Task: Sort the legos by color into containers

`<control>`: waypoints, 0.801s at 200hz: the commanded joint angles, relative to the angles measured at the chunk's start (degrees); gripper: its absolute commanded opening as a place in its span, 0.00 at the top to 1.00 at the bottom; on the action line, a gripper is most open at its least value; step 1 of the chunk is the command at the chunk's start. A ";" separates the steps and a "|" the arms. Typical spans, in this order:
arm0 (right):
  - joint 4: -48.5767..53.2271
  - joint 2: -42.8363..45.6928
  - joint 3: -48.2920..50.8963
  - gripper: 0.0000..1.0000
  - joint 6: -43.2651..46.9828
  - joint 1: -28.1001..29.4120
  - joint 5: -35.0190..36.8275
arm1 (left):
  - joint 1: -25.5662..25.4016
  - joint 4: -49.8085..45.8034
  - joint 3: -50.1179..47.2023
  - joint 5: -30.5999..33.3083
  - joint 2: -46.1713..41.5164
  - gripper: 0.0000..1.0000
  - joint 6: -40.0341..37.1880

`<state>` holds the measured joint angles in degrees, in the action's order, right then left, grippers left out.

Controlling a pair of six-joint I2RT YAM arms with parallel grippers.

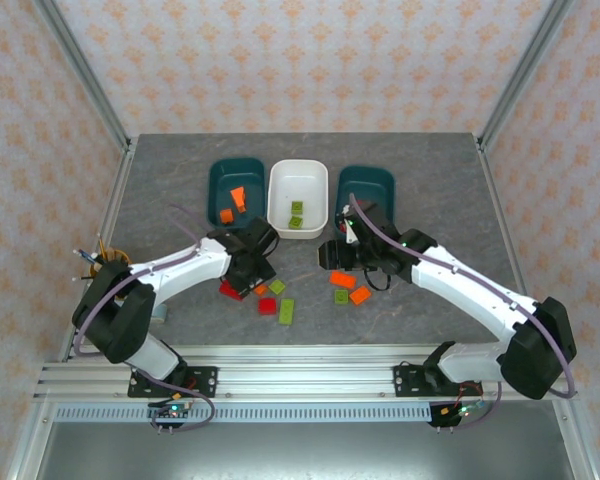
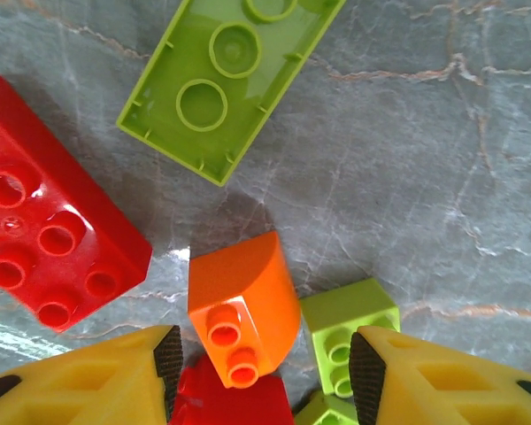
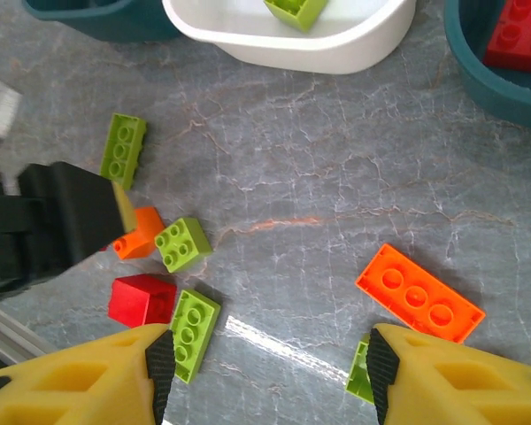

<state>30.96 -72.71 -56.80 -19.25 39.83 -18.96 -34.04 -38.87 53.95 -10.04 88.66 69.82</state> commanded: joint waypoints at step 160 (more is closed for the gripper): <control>-4.79 1.23 -0.03 0.38 -3.30 0.23 -4.59 | -0.50 0.79 1.00 6.25 4.78 0.74 1.17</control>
<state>26.70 -72.10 -55.79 -22.11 39.83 -24.91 -34.15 -33.23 52.80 -9.47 94.13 73.38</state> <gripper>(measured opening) 0.617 0.319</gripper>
